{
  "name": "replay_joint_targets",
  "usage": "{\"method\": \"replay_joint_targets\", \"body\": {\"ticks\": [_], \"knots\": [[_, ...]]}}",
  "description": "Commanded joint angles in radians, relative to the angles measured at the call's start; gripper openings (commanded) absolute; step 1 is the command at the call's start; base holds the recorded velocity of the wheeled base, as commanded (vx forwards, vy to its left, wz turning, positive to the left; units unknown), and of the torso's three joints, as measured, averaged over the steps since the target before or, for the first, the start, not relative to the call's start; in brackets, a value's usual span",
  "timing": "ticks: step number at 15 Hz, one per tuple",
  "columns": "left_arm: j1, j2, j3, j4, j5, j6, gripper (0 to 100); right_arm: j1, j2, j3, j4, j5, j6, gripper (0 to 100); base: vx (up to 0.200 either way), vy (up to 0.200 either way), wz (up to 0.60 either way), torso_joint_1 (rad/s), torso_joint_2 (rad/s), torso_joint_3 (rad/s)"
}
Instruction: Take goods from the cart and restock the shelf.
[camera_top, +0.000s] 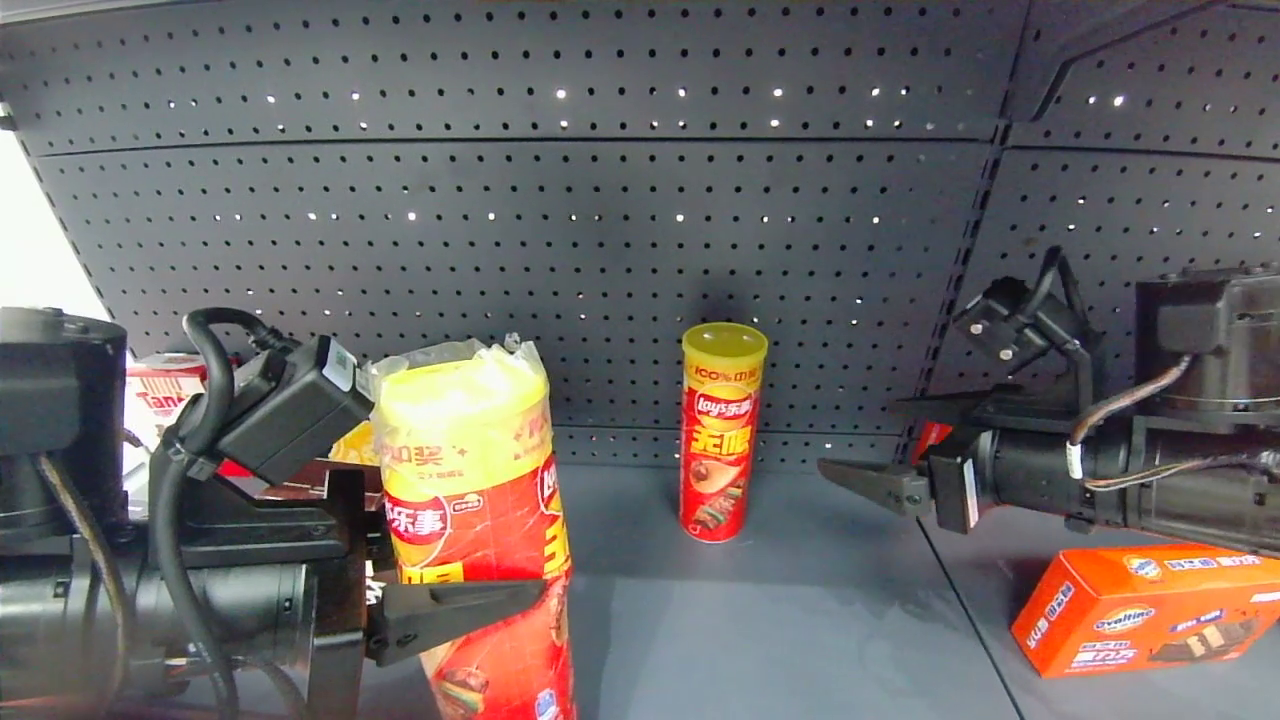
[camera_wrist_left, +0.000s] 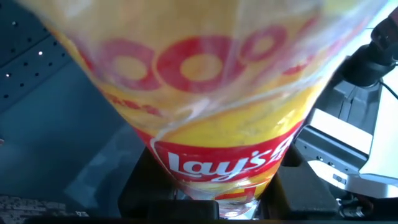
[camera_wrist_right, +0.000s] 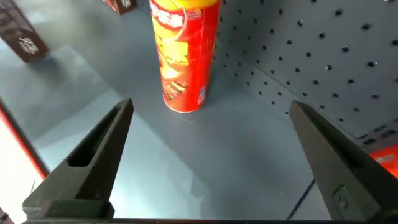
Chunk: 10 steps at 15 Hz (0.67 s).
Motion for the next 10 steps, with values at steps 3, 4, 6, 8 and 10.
{"method": "replay_joint_targets", "body": {"ticks": [3,4,6,8,10], "knots": [[-0.001,0.001,0.002,0.000,-0.001,0.000,0,-0.004,0.131,-0.012,-0.146,0.071,-0.001,100,0.000,0.000,0.00,0.000,0.00,0.000],[-0.001,0.001,0.002,0.000,-0.001,0.000,0,-0.024,0.160,-0.018,-0.208,0.139,-0.001,100,0.000,0.000,0.00,0.000,0.00,0.000],[0.001,0.001,0.002,0.000,-0.001,0.000,0,-0.041,0.218,-0.052,-0.263,0.194,-0.002,100,0.000,0.000,0.00,0.000,0.00,0.000],[0.002,0.000,0.004,0.000,0.001,0.000,0,-0.039,0.252,-0.072,-0.269,0.202,-0.001,100,0.000,0.000,0.00,0.000,0.00,0.000],[0.002,0.000,0.001,0.000,0.001,0.000,0,-0.039,0.299,-0.091,-0.309,0.238,-0.001,100,0.000,0.000,0.00,0.000,0.00,0.000]]}}
